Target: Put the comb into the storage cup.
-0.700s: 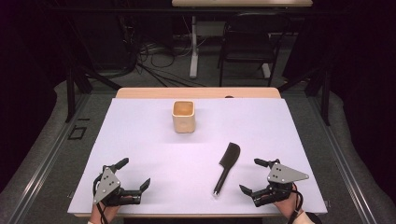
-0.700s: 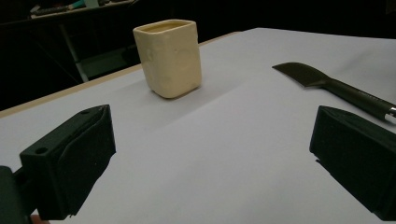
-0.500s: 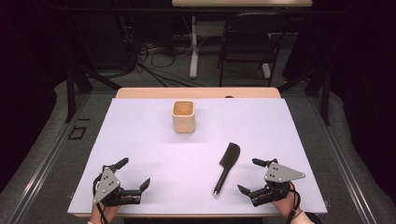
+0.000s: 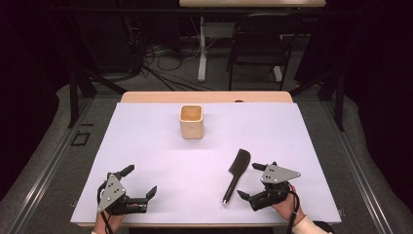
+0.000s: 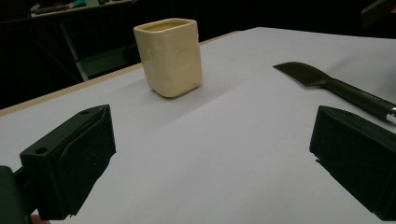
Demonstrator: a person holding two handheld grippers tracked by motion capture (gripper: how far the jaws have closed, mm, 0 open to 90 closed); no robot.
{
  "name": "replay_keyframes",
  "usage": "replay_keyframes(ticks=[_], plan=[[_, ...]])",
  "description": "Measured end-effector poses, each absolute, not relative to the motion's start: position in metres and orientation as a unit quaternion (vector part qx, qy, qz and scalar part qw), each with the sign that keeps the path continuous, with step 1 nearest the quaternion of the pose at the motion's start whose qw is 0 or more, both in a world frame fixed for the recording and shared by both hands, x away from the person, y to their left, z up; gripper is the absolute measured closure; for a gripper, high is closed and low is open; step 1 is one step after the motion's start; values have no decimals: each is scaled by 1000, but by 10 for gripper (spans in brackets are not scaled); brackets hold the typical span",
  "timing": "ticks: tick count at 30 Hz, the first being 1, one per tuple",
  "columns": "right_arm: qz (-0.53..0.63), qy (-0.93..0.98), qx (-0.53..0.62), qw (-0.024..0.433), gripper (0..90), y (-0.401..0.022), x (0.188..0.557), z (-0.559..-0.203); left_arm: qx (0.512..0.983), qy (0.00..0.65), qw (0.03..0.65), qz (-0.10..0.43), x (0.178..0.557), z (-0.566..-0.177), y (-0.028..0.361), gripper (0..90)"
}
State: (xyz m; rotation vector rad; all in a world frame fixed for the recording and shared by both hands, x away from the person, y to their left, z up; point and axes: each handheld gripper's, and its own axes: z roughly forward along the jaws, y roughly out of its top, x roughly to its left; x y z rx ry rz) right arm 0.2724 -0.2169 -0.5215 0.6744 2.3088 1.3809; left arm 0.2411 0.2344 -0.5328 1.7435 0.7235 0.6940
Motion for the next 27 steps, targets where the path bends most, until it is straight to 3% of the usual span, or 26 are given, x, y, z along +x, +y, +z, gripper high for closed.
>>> replay_keyframes(ticks=[27], plan=[[468,845,224,135,0,-178,289,-525,730,306,534,298,240,-532,236,2]])
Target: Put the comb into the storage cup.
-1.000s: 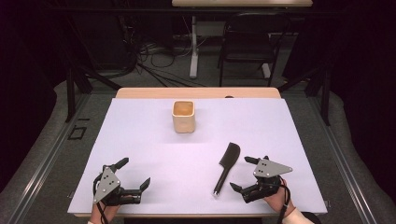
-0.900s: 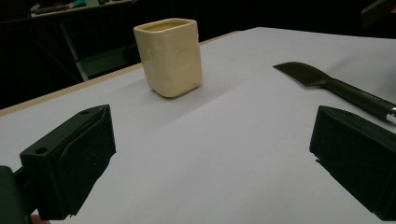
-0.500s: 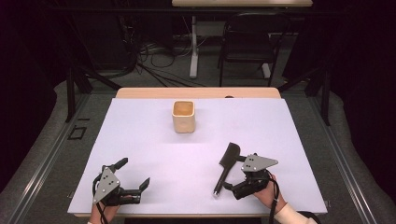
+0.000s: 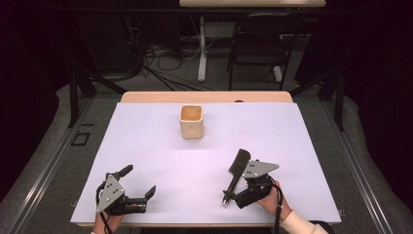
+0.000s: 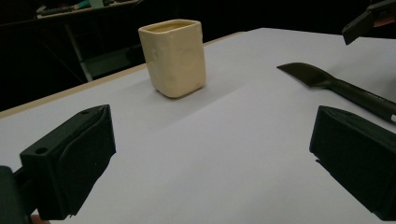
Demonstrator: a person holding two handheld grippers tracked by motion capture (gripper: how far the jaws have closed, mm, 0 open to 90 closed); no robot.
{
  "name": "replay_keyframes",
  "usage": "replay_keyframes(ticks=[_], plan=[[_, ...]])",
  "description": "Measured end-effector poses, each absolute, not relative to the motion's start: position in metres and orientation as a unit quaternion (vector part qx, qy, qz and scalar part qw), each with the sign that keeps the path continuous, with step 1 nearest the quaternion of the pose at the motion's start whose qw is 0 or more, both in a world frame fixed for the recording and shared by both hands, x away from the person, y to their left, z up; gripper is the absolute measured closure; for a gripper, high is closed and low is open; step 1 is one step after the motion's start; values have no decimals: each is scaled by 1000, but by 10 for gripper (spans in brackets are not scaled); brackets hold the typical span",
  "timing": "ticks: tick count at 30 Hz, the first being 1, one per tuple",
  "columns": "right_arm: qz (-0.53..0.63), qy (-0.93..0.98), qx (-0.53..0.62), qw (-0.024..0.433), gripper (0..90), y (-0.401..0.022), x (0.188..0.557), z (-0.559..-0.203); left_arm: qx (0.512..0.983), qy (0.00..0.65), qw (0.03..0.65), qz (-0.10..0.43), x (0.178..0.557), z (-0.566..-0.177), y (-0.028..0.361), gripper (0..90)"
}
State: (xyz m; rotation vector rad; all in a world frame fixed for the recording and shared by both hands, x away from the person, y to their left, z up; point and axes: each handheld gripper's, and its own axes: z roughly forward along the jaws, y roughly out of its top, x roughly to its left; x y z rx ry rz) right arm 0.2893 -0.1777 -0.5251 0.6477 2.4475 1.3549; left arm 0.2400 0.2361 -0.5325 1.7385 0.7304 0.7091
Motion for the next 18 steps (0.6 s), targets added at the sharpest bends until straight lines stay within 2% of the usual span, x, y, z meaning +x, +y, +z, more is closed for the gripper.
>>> replay_keyframes(ticks=[18], plan=[[456,859,212,96,0,-162,295,-527,729,305,535,298,240,-533,237,2]])
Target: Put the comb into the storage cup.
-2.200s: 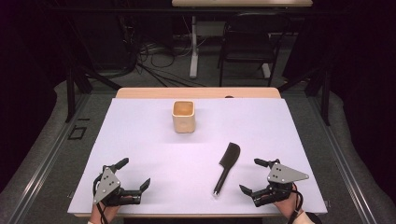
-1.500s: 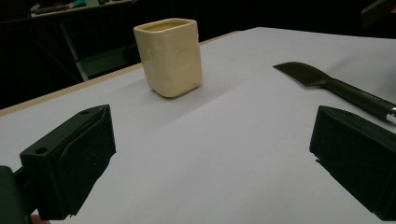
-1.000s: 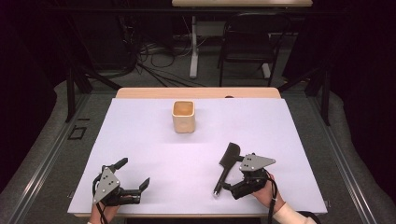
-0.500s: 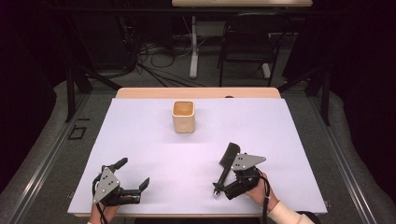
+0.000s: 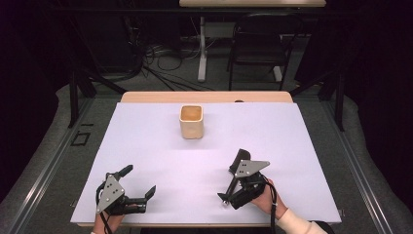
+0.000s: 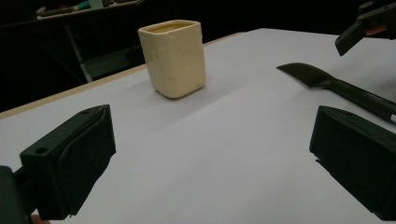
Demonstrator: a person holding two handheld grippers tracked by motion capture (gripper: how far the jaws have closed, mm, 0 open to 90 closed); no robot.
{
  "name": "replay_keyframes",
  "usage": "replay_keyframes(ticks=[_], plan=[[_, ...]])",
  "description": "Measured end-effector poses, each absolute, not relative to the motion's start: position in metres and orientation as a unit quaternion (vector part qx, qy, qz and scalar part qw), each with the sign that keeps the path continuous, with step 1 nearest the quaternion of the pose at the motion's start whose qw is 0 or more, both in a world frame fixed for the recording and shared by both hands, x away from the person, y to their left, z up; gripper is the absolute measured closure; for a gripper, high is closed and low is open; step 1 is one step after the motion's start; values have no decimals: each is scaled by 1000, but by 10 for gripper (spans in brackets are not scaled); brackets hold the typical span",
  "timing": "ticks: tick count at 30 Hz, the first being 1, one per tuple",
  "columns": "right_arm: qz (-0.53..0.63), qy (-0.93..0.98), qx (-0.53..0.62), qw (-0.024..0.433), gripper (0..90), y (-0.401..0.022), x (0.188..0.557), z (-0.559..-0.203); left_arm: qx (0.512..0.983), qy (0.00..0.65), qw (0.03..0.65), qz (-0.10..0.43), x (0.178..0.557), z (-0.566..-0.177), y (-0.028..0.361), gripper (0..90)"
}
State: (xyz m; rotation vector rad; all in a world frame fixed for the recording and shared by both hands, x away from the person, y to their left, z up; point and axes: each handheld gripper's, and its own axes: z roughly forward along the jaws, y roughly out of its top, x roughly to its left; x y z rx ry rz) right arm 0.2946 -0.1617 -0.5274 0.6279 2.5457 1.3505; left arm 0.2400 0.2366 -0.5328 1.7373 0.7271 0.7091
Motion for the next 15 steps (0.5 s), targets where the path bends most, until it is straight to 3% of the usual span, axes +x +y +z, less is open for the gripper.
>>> replay_keyframes(ticks=[5,6,7,9,12,13,14,15], plan=[[446,866,209,86,0,-158,296,-529,729,305,535,298,241,-533,237,2],[445,867,208,83,38,-157,296,-529,729,306,535,298,241,-533,237,2],[444,870,202,71,151,-155,296,-530,730,306,534,298,241,-533,237,2],[439,873,200,69,189,-153,296,-531,732,304,532,299,241,-533,236,2],[425,883,189,63,484,-149,294,-533,728,305,535,301,239,-533,237,3],[425,883,189,63,484,-149,294,-533,728,306,534,301,240,-533,238,3],[415,888,188,68,636,-149,294,-535,728,307,534,301,240,-533,238,3],[409,890,188,70,689,-149,294,-535,728,307,534,301,240,-533,238,3]])
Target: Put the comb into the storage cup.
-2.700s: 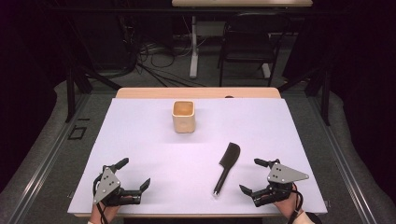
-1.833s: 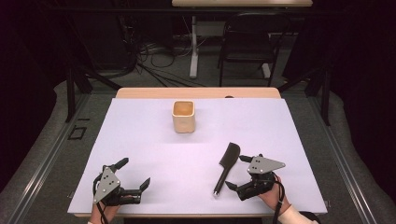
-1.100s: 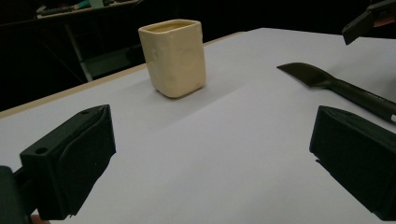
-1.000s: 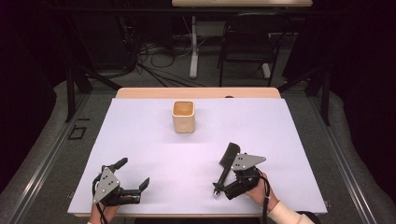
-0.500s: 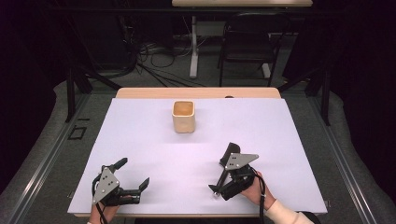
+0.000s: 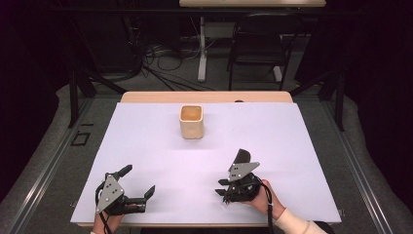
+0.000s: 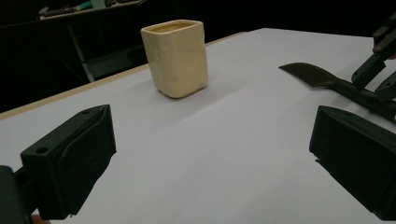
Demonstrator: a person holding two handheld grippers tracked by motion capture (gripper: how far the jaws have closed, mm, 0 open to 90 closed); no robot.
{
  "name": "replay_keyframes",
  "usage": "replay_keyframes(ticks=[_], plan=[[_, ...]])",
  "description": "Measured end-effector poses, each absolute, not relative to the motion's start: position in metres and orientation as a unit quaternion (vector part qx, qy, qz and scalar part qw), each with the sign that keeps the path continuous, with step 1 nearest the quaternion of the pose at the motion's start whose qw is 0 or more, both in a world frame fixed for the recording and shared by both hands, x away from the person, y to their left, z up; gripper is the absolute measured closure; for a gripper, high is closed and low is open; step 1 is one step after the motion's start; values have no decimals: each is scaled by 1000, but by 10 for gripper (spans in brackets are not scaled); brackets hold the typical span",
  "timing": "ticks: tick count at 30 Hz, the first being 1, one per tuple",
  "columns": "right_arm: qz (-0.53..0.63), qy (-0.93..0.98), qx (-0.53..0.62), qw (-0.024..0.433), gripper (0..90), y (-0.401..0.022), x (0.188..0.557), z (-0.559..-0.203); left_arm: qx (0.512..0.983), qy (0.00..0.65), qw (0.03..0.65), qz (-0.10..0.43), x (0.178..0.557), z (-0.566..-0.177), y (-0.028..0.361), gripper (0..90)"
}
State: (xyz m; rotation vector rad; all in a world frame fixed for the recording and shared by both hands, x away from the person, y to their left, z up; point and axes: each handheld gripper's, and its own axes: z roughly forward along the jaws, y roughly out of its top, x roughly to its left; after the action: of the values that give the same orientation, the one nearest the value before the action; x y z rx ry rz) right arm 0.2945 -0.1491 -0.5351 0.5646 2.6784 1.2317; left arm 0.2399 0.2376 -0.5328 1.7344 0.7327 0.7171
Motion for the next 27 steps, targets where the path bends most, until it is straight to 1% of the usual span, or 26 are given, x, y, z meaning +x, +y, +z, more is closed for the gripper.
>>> replay_keyframes(ticks=[1,5,6,7,17,27], plan=[[409,890,188,70,689,-149,294,-535,728,307,534,301,240,-533,237,3],[397,892,198,86,879,-151,294,-536,730,306,531,302,241,-533,237,3],[397,892,198,86,879,-151,294,-536,730,306,531,301,240,-533,237,3],[392,894,197,91,898,-150,293,-536,730,306,532,302,240,-533,238,3],[375,904,184,97,900,-143,287,-536,730,310,527,306,240,-533,237,10],[353,913,190,79,900,-144,287,-541,729,309,528,305,240,-533,238,9]])
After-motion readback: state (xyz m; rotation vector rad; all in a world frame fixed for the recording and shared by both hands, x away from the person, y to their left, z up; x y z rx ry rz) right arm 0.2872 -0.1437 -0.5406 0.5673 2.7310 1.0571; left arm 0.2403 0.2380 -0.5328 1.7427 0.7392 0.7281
